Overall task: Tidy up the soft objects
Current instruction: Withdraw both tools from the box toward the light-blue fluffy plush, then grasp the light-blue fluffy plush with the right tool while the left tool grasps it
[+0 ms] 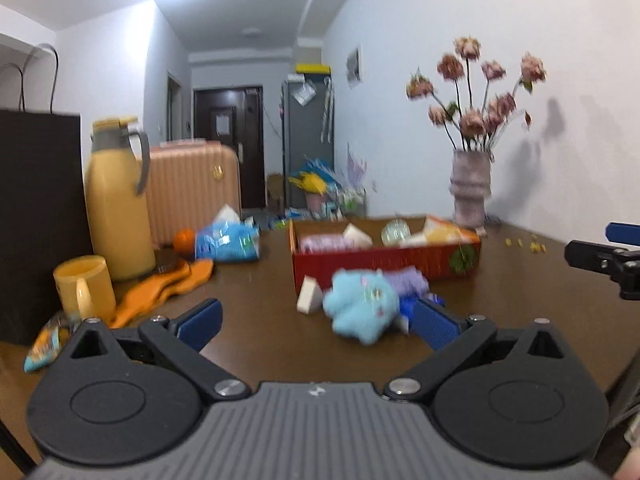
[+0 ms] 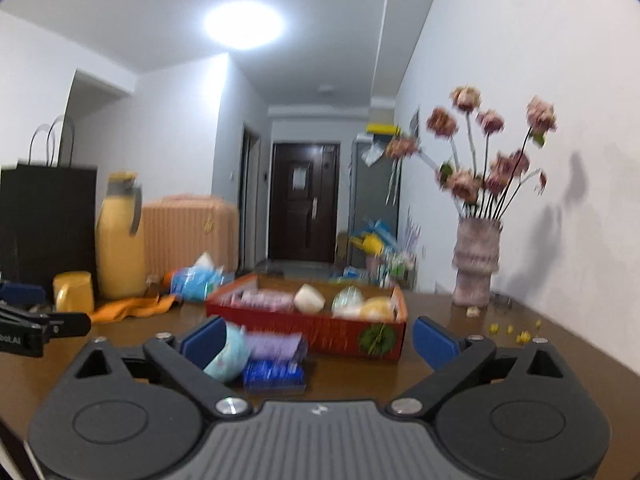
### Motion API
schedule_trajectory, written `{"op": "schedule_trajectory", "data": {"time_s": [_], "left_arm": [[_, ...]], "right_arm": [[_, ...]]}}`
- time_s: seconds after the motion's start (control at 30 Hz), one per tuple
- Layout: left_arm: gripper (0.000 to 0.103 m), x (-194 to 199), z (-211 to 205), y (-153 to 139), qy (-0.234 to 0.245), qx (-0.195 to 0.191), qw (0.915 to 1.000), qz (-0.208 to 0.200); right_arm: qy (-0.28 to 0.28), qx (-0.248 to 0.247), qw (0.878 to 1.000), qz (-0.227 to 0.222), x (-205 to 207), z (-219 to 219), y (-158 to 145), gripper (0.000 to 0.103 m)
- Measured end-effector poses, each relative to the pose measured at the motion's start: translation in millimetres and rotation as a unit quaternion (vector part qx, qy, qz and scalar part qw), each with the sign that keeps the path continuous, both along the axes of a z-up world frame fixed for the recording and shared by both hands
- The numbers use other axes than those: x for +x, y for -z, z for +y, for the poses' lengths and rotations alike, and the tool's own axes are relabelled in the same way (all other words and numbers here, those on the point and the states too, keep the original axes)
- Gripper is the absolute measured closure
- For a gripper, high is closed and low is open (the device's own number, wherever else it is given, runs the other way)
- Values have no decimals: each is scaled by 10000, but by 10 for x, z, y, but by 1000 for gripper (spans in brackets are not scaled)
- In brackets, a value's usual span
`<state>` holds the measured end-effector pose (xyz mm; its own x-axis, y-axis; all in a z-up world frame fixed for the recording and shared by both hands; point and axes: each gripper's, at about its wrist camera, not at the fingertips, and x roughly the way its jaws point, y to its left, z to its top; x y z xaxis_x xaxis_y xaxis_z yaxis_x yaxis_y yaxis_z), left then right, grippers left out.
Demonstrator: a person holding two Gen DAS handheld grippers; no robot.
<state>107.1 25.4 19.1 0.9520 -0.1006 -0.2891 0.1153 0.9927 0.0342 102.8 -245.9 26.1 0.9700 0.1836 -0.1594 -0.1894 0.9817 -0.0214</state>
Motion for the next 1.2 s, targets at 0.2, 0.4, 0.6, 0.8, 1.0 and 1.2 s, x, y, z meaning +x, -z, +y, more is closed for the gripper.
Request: {"op": "schedule_trajectory", "data": {"time_s": [0.2, 0.4, 0.6, 0.8, 1.0, 1.2], "left_arm": [[0, 132, 79, 13, -141, -82, 9998, 121], [0, 445, 14, 60, -31, -114, 9994, 315], [0, 945, -103, 176, 228, -139, 9984, 490], [25, 1632, -110, 290, 563, -401, 9942, 825], [31, 2154, -18, 400, 916, -1075, 9823, 1228], [59, 2404, 96, 521, 1217, -1680, 9615, 1800]], "right_arm": [[-175, -191, 9995, 185, 85, 121, 100, 3], [-258, -149, 9990, 338, 290, 157, 135, 7], [-467, 166, 9953, 828, 669, 158, 250, 30], [-880, 615, 9831, 1485, 1205, 244, 412, 63], [-1365, 1143, 9657, 1892, 1721, 453, 544, 63], [-1419, 1323, 9581, 2107, 2071, 651, 685, 62]]}}
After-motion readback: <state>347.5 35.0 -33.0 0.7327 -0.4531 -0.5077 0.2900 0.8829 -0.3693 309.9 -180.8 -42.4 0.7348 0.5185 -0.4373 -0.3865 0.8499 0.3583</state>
